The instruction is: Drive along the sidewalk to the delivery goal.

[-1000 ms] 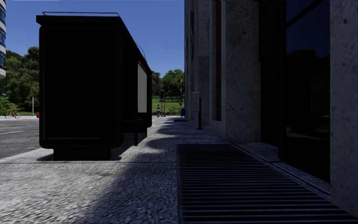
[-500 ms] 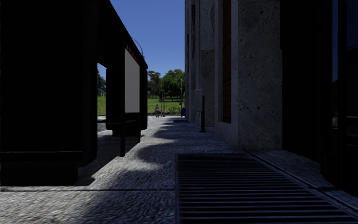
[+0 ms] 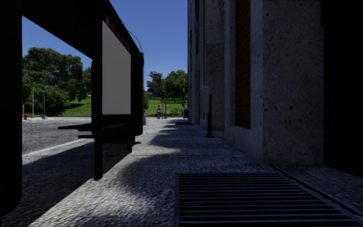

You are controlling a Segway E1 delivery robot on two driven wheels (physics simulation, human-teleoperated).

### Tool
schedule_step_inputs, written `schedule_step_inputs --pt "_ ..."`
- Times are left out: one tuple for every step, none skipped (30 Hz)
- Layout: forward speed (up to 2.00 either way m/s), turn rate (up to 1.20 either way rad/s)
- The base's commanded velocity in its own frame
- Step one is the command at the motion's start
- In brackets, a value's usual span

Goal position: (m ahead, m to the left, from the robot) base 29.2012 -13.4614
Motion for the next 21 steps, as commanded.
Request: schedule_step_inputs --pt "2.00 0.00" --pt "2.00 0.00" --pt "2.00 0.00" --pt "2.00 0.00" --pt "2.00 0.00" --pt "2.00 0.00" --pt "2.00 0.00" --pt "2.00 0.00" --pt "2.00 0.00" --pt "2.00 0.00" --pt "2.00 0.00" --pt "2.00 0.00" --pt "2.00 0.00" --pt "2.00 0.00" --pt "2.00 0.00" --pt "2.00 0.00" --pt "2.00 0.00" --pt "2.00 0.00" --pt "2.00 0.00" --pt "2.00 0.01" --pt "2.00 0.01"
